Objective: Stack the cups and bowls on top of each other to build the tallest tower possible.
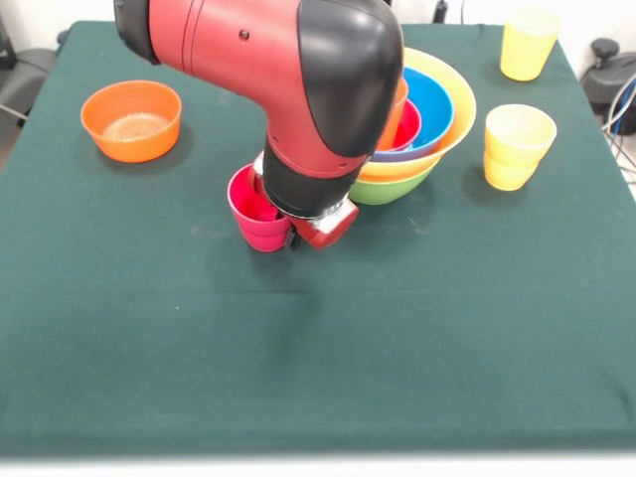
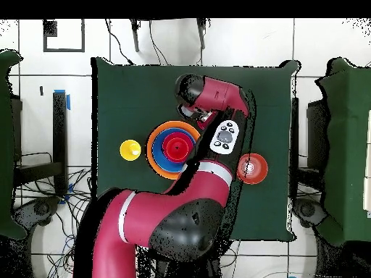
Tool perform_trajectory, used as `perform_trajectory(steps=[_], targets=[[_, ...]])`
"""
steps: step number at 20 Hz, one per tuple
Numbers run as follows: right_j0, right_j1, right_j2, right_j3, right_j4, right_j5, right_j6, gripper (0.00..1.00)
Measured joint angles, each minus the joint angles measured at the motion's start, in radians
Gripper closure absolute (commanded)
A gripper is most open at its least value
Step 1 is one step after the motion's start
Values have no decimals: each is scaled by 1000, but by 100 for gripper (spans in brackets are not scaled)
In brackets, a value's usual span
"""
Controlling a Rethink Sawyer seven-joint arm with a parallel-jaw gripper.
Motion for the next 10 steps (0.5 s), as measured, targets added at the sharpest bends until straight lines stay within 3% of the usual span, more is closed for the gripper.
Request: perform_trajectory(steps=[10], targets=[[-1,-108,0,31,-1,29,0,100]])
